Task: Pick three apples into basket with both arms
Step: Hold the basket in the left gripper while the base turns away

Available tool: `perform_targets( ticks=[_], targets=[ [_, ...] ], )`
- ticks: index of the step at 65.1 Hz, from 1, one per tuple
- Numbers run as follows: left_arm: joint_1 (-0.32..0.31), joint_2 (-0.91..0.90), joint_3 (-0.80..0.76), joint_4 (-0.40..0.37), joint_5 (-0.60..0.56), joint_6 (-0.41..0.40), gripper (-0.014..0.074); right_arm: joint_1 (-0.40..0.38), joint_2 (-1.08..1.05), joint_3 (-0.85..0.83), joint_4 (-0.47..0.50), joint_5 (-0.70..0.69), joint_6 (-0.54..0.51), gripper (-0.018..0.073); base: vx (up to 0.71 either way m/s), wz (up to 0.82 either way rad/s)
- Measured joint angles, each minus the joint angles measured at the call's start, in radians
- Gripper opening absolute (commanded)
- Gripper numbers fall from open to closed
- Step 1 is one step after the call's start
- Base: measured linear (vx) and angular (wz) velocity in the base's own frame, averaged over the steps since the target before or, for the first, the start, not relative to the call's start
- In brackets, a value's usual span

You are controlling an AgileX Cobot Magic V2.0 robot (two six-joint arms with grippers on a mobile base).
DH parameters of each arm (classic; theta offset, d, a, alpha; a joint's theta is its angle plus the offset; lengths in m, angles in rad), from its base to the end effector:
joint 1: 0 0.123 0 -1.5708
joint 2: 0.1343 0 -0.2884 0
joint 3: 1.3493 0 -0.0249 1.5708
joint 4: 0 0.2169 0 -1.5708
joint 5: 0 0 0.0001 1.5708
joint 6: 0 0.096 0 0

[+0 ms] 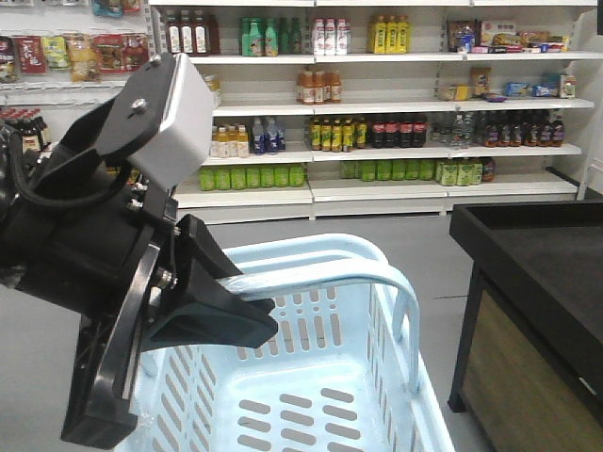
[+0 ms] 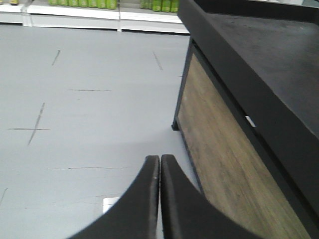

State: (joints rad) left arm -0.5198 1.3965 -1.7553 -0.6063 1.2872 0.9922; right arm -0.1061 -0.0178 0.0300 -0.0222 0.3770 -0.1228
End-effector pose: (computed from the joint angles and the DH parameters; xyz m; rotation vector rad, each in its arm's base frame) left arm 0.1737 -0.1600 0.4704 1.5914 1.5986 -0.5301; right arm 0.0194 -0.0029 0.1690 -0.0294 1.8764 -0.1795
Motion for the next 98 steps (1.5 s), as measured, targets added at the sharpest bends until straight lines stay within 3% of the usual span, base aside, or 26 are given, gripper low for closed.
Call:
perform_targets(
  ticks=[48, 98],
  targets=[
    [0.000, 0.000, 0.000, -0.003, 0.002, 0.000, -0.0008, 0.000, 0.000, 0.000, 0.000, 0.000, 0.000, -0.0005, 0.04, 0.11],
    [0.000, 0.000, 0.000, -0.002, 0.002, 0.000, -0.0008, 0.000, 0.000, 0.000, 0.000, 0.000, 0.000, -0.0005, 0.32, 0.05]
  ],
)
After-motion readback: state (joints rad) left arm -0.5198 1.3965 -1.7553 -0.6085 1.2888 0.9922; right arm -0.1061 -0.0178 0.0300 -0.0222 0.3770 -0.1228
